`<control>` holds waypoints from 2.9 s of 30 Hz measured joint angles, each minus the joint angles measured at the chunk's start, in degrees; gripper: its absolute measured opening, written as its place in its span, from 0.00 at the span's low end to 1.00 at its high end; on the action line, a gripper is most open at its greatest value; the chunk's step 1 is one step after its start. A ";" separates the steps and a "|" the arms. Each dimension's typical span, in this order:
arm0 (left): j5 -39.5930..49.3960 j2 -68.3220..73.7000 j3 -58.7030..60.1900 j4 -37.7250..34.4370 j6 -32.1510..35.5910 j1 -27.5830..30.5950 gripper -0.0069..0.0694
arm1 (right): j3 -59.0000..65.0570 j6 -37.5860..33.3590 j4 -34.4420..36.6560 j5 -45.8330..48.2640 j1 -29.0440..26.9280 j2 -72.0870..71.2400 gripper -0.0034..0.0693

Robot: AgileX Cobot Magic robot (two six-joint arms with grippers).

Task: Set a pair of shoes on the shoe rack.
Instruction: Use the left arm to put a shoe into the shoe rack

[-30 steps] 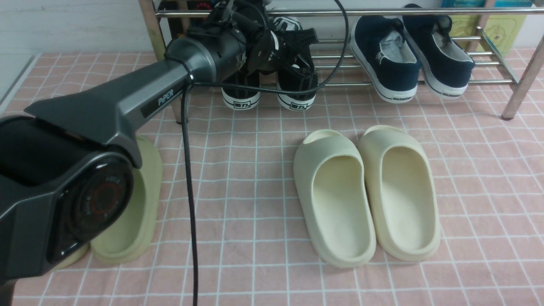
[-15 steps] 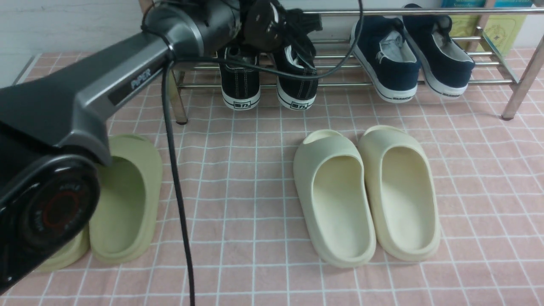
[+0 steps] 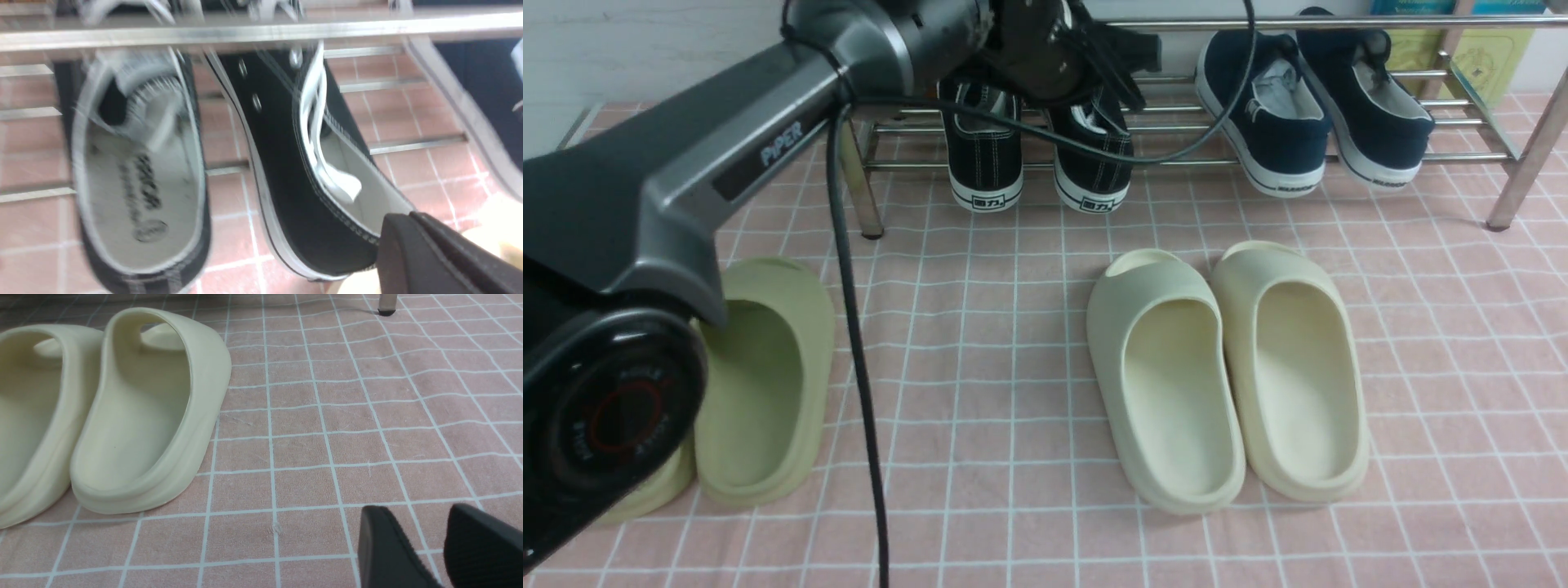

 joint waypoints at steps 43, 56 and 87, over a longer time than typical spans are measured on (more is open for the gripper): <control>8.12 -0.97 -1.97 0.34 2.99 -1.47 0.10 | 0.00 0.00 0.00 0.00 0.00 0.00 0.37; 8.54 8.20 -2.04 -3.59 13.52 -4.29 0.11 | 0.00 0.00 0.00 0.00 0.00 0.00 0.37; 21.63 -9.57 -2.26 11.58 5.09 -3.98 0.12 | 0.00 0.00 0.00 0.00 0.00 0.00 0.37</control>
